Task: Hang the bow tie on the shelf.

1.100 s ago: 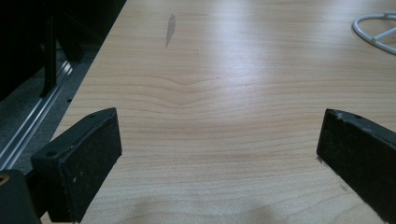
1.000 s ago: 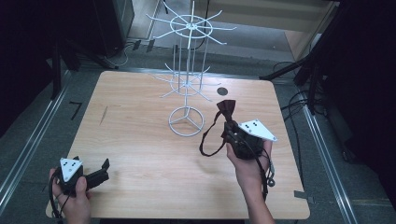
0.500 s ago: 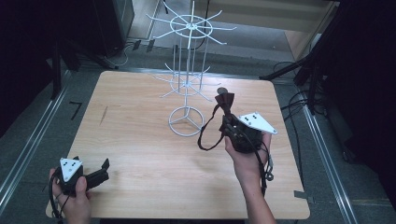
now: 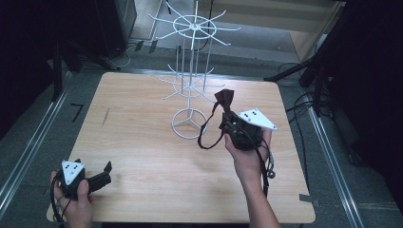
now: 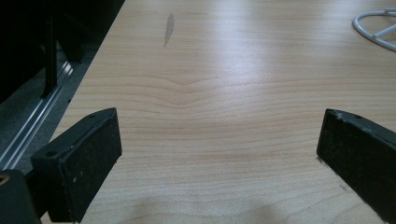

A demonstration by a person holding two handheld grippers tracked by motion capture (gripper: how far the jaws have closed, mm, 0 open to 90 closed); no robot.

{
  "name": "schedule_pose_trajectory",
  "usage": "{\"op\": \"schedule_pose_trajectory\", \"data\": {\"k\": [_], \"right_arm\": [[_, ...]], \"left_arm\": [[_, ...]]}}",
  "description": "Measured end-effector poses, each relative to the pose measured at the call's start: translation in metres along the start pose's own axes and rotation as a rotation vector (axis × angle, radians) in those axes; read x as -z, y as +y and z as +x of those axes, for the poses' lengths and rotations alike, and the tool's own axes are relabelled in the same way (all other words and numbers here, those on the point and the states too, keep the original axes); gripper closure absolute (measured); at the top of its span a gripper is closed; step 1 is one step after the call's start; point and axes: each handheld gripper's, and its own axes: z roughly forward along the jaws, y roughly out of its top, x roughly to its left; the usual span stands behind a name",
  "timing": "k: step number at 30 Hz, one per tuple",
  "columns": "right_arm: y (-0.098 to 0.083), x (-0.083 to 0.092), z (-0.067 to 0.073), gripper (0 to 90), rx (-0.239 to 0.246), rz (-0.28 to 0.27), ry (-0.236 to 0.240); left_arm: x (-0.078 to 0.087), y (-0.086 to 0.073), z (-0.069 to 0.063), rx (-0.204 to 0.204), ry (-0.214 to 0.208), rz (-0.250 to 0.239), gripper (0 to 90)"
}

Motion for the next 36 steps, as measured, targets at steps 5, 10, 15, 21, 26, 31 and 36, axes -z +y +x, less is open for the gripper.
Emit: {"op": "schedule_pose_trajectory", "data": {"k": [5,10,15,21,26,31,36], "right_arm": [[0.000,-0.004,0.002,73.9,-0.009,0.003,0.006],[0.000,-0.012,0.002,73.8,-0.007,0.019,0.002],[-0.002,-0.021,0.004,73.8,-0.013,0.040,0.006],[-0.006,-0.031,0.010,73.9,-0.005,0.059,0.008],[-0.007,-0.038,0.013,73.8,0.007,0.075,0.003],[-0.011,-0.045,0.016,73.8,0.018,0.095,-0.001],[-0.014,-0.053,0.019,73.7,0.021,0.105,0.000]], "left_arm": [[0.000,0.000,0.000,0.002,-0.002,0.002,0.4],[0.000,0.000,0.000,0.001,-0.006,0.004,0.4],[0.000,0.000,0.000,0.001,-0.007,0.003,0.4],[0.000,0.000,0.000,0.004,-0.008,0.001,0.4],[-0.001,0.000,0.001,0.007,-0.009,0.001,0.4],[-0.001,0.000,0.001,0.010,-0.011,0.002,0.4],[0.000,0.000,0.001,0.005,-0.013,0.002,0.4]]}}
